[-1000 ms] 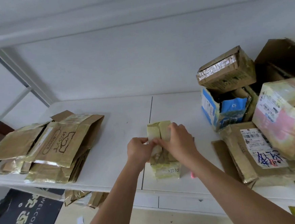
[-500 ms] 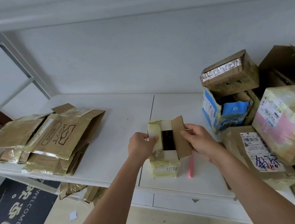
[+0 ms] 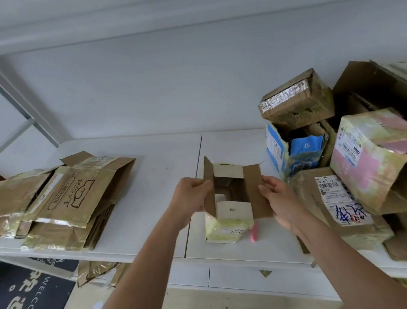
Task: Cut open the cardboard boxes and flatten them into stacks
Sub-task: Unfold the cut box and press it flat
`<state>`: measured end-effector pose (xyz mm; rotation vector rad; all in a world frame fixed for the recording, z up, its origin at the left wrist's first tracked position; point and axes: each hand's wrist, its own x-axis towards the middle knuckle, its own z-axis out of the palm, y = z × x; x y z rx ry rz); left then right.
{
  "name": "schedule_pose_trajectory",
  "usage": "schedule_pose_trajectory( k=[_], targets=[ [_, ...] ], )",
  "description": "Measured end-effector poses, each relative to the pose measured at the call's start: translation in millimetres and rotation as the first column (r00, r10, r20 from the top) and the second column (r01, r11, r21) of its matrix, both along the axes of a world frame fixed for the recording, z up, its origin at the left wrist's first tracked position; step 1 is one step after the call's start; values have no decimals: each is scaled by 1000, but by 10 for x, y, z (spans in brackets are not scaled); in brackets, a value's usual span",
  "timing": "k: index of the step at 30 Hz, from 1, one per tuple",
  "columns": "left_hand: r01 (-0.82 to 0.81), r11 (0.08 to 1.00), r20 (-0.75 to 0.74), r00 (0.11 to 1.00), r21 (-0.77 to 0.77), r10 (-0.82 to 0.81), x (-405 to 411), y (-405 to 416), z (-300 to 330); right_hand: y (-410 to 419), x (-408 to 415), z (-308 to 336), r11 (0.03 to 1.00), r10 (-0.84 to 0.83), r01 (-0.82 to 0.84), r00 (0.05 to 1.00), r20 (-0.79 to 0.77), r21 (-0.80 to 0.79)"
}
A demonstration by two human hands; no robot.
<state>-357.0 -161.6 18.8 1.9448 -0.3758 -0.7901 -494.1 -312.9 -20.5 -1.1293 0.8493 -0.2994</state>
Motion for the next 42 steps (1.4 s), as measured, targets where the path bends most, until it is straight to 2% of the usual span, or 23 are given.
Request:
schedule_pose_trajectory(
  k=[2,3,4,6,8,9,10,11,13,15,17,20,23,25,27,30,31,33,35,37,38,40,42],
  targets=[
    [46,997,-55,997,-60,-49,34,50,48,-32,-31,-25,989,-2,-9,997,-78,-145],
    [76,996,-34,996,-50,-78,17,60,72,-57,-42,-22,947,-1,-45,990,-143,-319],
    [94,995,-6,996,-36,-94,-6,52,94,-78,-43,10,847,-3,-106,979,-204,-521],
    [161,987,133,978,27,-163,-57,16,148,-114,-13,110,517,4,-241,960,-279,-821],
    [257,960,320,905,112,-280,-123,-14,225,-84,35,241,197,-9,-376,923,-385,-905],
    [288,947,401,857,144,-322,-139,-22,252,-51,63,278,85,-48,-443,893,-448,-892],
    [297,940,453,824,165,-340,-140,-24,268,-24,87,302,31,-88,-484,870,-484,-875],
    [285,943,491,805,175,-334,-122,-19,268,-2,98,306,44,-94,-476,873,-478,-878],
    [187,968,542,802,168,-249,-64,17,259,51,100,318,191,-30,-341,935,-353,-920],
    [-31,996,530,848,82,-17,21,100,224,65,133,272,350,23,-268,960,-278,-897],
    [-181,978,489,865,103,109,60,197,155,110,142,189,426,7,-245,963,-268,-871],
    [-176,952,404,912,251,62,32,274,30,204,156,141,449,-31,-188,974,-226,-873],
    [-193,940,376,923,280,78,-9,278,-101,299,212,114,466,19,-170,983,-182,-868],
    [-224,946,364,922,233,128,-19,313,-145,341,248,97,460,68,-173,985,-159,-871],
    [-228,972,205,956,62,211,34,413,-174,300,261,41,460,101,-173,985,-143,-871],
    [-359,900,-282,915,-246,288,210,715,-199,181,269,-78,419,243,-225,961,-130,-879],
    [-419,871,-393,869,-256,302,270,836,-227,184,275,-142,390,316,-310,930,-190,-867],
    [-449,880,-463,820,-156,337,364,1031,-364,262,256,-349,308,440,-578,791,-426,-755],
    [-390,921,-398,843,8,360,393,1155,-534,381,241,-538,238,555,-772,606,-570,-590],
    [-339,930,-286,885,141,366,390,1189,-682,486,270,-590,93,557,-849,478,-680,-521],
    [-332,924,-209,906,191,369,399,1176,-743,524,312,-548,40,498,-843,482,-720,-537],
    [-331,909,-34,936,253,350,412,1107,-806,565,428,-484,-1,383,-771,587,-713,-636],
    [-305,900,55,951,313,303,418,1014,-885,616,552,-503,-59,330,-728,632,-701,-683]
  ],
)
